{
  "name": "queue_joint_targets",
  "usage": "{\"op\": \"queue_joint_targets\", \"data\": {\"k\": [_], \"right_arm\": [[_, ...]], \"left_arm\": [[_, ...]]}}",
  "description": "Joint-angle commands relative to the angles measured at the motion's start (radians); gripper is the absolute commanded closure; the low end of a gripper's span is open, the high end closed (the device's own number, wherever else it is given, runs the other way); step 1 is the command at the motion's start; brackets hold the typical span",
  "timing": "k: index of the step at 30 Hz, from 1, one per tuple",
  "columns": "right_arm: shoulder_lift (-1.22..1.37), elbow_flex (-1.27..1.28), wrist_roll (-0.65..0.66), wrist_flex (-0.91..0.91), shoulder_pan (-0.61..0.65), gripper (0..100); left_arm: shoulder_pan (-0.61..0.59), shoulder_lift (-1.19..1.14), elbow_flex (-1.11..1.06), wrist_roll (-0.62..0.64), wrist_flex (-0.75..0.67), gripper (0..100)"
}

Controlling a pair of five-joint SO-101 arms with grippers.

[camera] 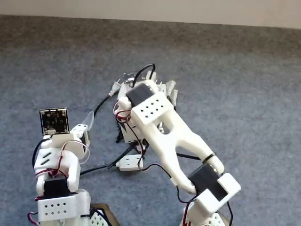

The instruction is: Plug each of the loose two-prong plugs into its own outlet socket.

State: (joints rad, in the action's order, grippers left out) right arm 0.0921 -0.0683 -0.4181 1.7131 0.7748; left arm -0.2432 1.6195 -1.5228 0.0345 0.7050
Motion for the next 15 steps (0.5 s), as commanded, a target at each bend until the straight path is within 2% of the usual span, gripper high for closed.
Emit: {"op": "queue_joint_targets", "data": {"k": [1, 9, 15], "right_arm": [[-0.025, -0.047, -0.055, 0.045, 0.056, 99.2], [-0.027, -0.039, -0.069, 0.019, 0.068, 99.2], [-0.030, 0.124, -0.071, -0.102, 0.068, 99.2]], "left_arm": [[-0.016, -0.001, 0.004, 0.008, -0.026, 78], [-0.114, -0.002, 0.058, 0.058, -0.014, 74], [-0.136, -0.004, 0.116, 0.081, 0.071, 70]]}}
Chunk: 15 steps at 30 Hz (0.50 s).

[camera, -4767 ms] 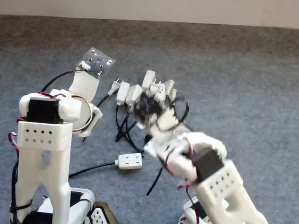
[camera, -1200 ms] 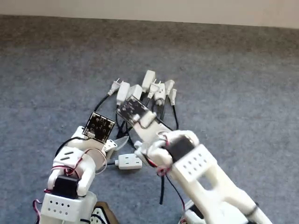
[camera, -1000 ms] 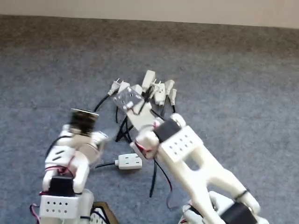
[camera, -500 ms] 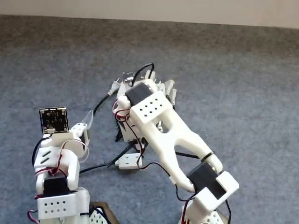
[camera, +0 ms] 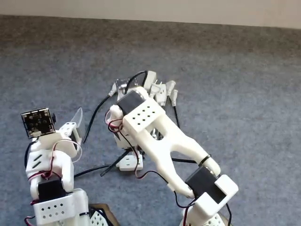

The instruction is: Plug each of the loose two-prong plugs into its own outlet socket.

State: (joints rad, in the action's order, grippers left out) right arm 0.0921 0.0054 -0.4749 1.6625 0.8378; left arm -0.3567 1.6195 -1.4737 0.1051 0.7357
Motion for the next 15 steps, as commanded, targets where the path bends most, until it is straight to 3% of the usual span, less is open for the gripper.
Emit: {"op": "queue_joint_targets", "data": {"k": [1, 6, 15], "right_arm": [[-0.030, 0.074, -0.014, -0.074, 0.004, 99.2], [-0.053, 0.142, -0.014, -0.159, 0.008, 99.2], [-0.231, 0.351, -0.014, -0.255, 0.004, 99.3]], "left_arm": [[-0.027, -0.004, 0.070, 0.011, 0.043, 70], [-0.027, -0.050, 0.104, 0.011, 0.061, 70], [-0.030, -0.367, 0.263, 0.011, 0.063, 70]]}}
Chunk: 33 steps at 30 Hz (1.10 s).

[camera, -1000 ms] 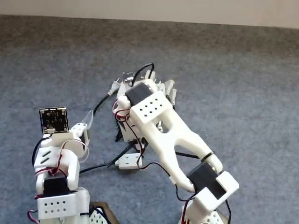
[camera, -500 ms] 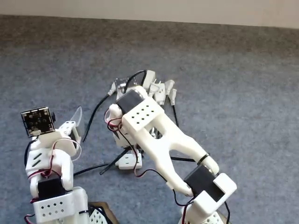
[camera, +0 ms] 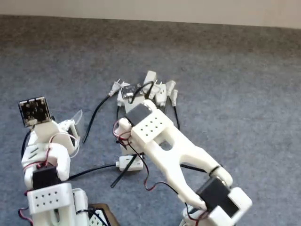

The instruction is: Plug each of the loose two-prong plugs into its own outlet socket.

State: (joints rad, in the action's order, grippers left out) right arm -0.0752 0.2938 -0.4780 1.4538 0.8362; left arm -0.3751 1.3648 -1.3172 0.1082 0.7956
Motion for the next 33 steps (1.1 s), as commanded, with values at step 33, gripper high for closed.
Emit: {"op": "queue_joint_targets", "data": {"k": [33], "right_arm": [[-0.122, 0.054, -0.052, 0.041, 0.005, 99.3]], "left_arm": [[-0.211, -1.311, 0.777, 0.078, -0.081, 70]]}}
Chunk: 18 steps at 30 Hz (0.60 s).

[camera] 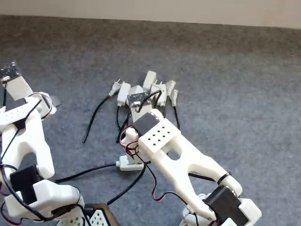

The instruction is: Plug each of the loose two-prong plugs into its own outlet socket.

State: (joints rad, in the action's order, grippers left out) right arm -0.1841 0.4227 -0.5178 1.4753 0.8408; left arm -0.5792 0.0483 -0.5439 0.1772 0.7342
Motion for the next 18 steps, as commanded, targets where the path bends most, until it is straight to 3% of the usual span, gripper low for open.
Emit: {"op": "queue_joint_targets", "data": {"k": [1, 13, 18], "right_arm": [[-0.013, -0.097, -0.012, 0.031, -0.001, 99.3], [-0.002, -0.245, -0.005, 0.173, 0.010, 99.2], [-0.001, -0.245, -0.005, 0.200, 0.096, 99.1]], "left_arm": [[-0.004, 0.004, 0.002, 0.009, -0.020, 70], [-0.004, -0.004, -0.036, 0.009, -0.074, 70], [-0.005, -0.002, -0.062, 0.009, -0.107, 70]]}}
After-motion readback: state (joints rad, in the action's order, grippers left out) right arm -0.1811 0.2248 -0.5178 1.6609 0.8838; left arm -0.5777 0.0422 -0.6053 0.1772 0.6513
